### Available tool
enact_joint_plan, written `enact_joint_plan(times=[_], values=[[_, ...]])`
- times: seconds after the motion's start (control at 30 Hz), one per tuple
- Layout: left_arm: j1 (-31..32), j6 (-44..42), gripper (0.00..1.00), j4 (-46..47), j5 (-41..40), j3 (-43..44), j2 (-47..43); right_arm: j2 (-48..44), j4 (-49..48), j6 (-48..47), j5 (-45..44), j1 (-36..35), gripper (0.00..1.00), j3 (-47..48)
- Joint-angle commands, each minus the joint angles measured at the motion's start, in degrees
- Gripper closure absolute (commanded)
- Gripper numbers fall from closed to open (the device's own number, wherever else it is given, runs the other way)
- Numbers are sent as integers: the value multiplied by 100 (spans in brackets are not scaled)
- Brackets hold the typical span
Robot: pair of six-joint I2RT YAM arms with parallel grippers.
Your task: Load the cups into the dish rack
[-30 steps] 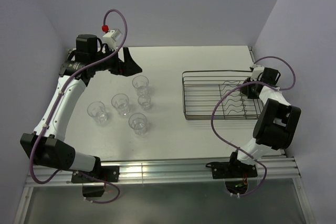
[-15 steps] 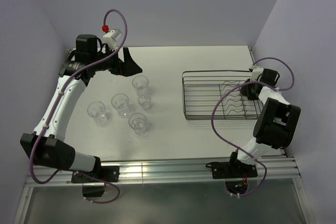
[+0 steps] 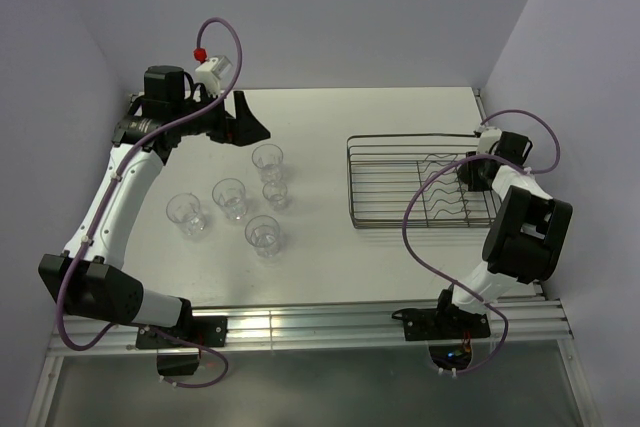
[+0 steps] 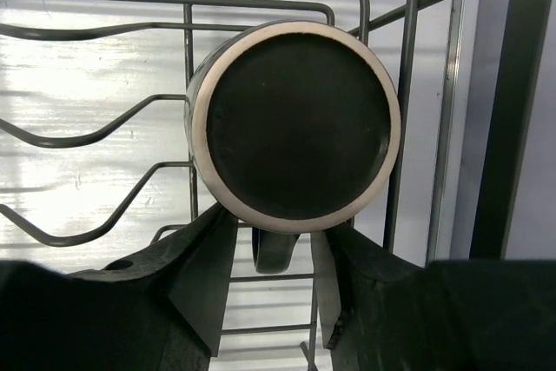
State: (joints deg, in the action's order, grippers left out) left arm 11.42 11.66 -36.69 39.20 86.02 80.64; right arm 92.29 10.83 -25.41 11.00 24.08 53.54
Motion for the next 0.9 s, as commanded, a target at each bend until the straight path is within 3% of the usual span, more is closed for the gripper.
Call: enact_joint_plan(times=[0.0, 0.33, 0.87], values=[[-35, -111, 1, 171, 114, -32, -127, -220, -116, 1, 24, 53, 53, 69], [-35, -103, 1, 215, 61, -147, -215, -642, 165, 89, 139, 53, 43, 218], [-43, -313, 1, 30, 9, -182, -216, -1704, 1534, 387, 789, 45, 43, 1035]])
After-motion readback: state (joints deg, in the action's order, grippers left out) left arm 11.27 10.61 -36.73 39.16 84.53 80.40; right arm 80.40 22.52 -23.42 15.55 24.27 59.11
